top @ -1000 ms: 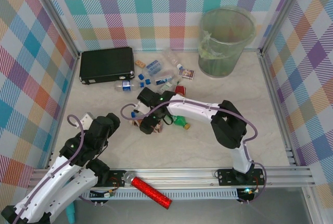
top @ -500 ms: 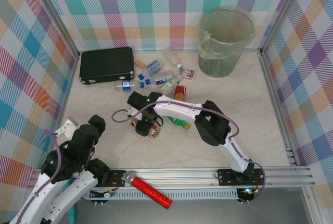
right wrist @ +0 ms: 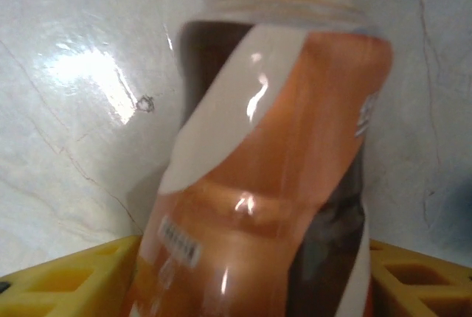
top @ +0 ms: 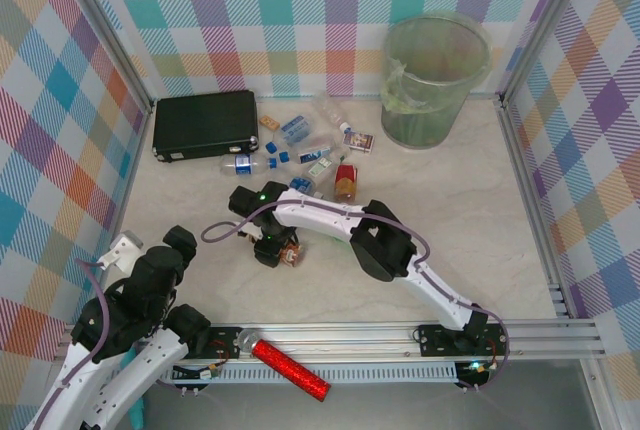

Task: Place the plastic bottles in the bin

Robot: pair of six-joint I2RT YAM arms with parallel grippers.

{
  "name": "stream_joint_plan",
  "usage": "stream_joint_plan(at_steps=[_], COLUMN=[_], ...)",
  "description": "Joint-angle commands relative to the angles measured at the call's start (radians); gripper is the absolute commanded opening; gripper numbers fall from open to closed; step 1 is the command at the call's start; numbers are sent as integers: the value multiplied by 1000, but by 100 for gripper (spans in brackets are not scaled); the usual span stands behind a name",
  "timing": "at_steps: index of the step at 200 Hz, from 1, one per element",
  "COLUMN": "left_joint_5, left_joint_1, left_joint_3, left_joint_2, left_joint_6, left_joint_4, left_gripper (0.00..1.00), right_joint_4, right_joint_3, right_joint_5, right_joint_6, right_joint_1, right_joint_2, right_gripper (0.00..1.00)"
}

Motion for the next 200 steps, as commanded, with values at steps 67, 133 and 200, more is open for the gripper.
stream_joint_plan(at_steps=[67, 133, 200], left_joint_5=[-23, 35, 232], left_joint_1=[8, 8, 8], left_joint_3=[62, 113, 230], left_joint_2=[-14, 4, 146], left_joint_6=[48, 166, 392], left_joint_4=[-53, 12, 164], left_gripper=[100, 100, 100], right_joint_4=[13, 235, 519], right_joint_3=[-13, -221, -492], right_joint_5=[-39, -73, -39], right_joint_6=[24, 93, 202], right_joint_1=[16, -7, -184], right_joint_2=[-106, -408, -749], right_gripper=[48, 48, 49])
